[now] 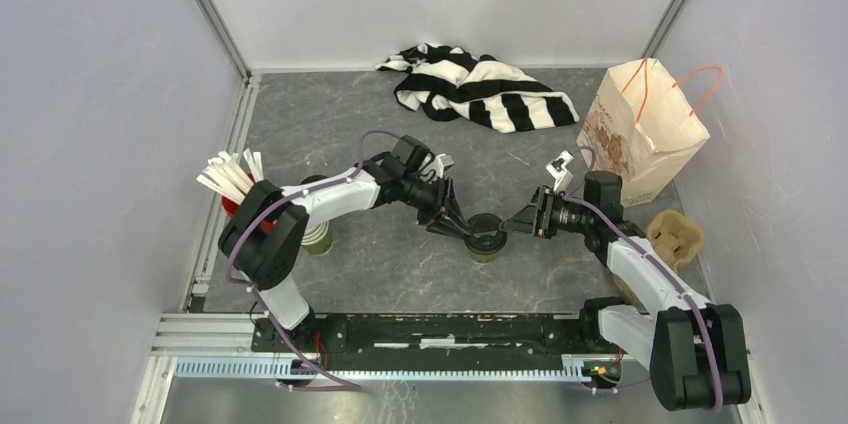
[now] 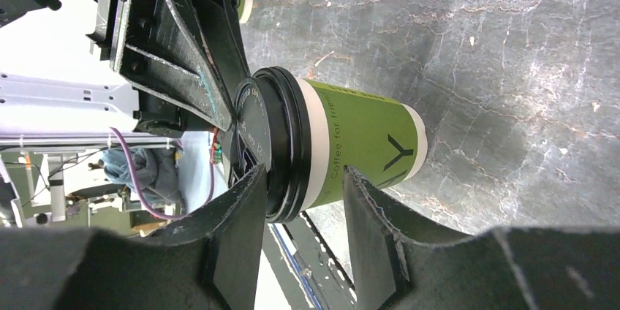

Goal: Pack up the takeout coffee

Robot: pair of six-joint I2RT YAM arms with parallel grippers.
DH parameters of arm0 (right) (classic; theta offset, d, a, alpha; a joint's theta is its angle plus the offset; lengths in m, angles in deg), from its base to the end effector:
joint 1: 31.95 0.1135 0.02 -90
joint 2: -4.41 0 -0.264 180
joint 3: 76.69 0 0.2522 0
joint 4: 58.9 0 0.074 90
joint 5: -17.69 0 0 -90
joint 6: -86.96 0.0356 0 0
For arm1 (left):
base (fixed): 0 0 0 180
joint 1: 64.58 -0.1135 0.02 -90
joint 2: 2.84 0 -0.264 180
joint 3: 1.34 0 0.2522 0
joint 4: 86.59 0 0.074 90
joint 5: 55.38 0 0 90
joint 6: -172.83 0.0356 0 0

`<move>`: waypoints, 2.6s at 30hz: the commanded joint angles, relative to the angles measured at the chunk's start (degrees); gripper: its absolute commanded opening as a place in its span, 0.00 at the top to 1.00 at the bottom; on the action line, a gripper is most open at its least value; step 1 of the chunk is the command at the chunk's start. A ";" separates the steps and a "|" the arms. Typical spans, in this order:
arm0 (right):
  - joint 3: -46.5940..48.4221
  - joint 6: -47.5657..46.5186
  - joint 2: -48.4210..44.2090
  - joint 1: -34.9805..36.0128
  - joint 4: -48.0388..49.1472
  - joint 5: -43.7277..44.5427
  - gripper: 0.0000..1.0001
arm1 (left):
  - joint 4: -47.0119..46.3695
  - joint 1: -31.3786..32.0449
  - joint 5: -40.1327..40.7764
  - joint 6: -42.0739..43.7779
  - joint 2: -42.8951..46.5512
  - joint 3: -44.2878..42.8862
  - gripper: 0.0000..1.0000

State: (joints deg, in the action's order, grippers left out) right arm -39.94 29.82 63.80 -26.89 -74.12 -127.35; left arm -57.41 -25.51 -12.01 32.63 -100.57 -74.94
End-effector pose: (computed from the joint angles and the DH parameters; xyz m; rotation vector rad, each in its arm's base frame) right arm 0.1895 0.0461 0.1857 -0.0158 2.2572 1.4255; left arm 0.2511 -0.2372 0.1931 -0.1195 -2.6654 1.4254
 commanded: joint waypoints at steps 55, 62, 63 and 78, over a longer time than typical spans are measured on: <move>25.97 -20.36 12.85 7.39 -27.50 11.85 0.15 | 5.77 2.88 11.13 2.78 11.54 -1.32 0.20; 9.86 -11.03 1.46 2.52 -17.34 2.14 0.12 | 1.56 -0.22 3.21 5.90 6.81 -3.00 0.25; 7.80 -9.32 0.11 2.44 -14.95 1.19 0.13 | 1.43 -0.22 2.33 6.13 6.01 -3.25 0.29; 4.96 -5.33 3.35 -0.09 -4.55 -2.03 0.30 | 0.06 -0.13 -1.27 7.27 2.48 -1.69 0.43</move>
State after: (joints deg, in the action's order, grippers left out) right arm -36.67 25.13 65.64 -25.93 -81.94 -127.09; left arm -55.33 -25.83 -11.01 37.55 -97.60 -76.34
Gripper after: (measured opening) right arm 0.724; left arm 0.575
